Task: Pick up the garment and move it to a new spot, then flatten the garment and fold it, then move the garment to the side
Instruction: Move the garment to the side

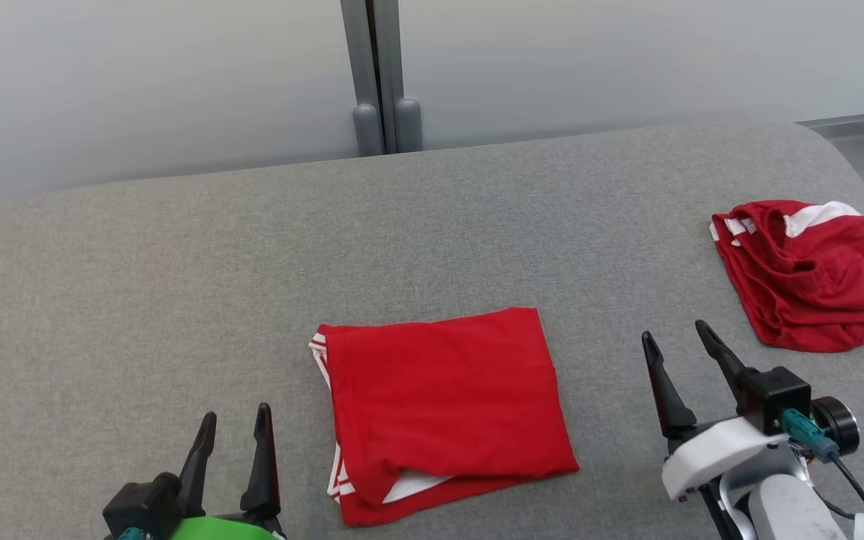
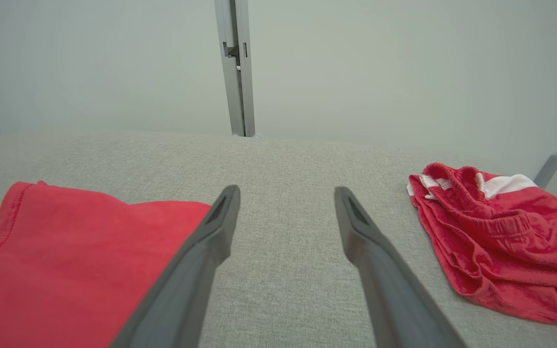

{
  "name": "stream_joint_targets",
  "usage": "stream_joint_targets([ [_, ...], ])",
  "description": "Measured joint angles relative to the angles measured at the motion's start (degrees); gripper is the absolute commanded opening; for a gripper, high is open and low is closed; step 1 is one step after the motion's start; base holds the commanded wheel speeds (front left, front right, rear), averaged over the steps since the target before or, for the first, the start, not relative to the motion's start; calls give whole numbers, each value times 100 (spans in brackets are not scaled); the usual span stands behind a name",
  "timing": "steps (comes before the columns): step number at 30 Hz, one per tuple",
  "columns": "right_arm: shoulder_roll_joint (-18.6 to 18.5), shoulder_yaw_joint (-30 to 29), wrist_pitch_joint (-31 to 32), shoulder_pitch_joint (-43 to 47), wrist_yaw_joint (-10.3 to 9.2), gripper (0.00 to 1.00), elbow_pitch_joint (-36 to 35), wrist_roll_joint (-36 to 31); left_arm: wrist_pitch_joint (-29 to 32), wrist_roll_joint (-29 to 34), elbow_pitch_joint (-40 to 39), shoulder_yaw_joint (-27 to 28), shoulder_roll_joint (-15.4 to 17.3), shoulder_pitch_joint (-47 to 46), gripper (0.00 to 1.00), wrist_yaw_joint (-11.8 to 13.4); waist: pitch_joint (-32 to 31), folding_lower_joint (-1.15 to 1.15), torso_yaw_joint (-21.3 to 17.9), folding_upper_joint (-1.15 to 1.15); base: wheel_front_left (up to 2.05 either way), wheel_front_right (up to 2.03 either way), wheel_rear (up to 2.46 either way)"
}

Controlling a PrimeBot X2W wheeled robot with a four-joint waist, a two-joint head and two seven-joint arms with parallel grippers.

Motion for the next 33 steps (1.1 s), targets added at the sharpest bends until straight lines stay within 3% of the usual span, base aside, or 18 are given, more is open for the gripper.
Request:
stream_joint_targets([
  [11, 0, 385, 1413, -1096, 0, 100, 358, -16, 0, 42, 37, -135, -7, -207, 100, -21, 151, 0, 210, 0, 0, 0, 0],
  [20, 1, 673, 2590, -1209, 1, 100, 921, 286, 0, 24, 55, -134, -8, -315, 100, -24, 334, 0, 563, 0, 0, 0, 0],
  [30, 2, 898, 3045, -1340, 0, 100, 1478, 693, 0, -5, 55, -171, -8, -341, 100, -23, 524, 0, 793, 0, 0, 0, 0],
  [31, 0, 928, 3045, -1363, 0, 56, 1513, 716, 0, -5, 53, -172, -8, -342, 100, -23, 538, 0, 797, 0, 0, 0, 0],
  [33, -2, 1015, 3008, -1445, 1, 21, 1581, 775, 0, -5, 53, -169, -8, -348, 100, -23, 570, 0, 796, 0, 0, 0, 0],
])
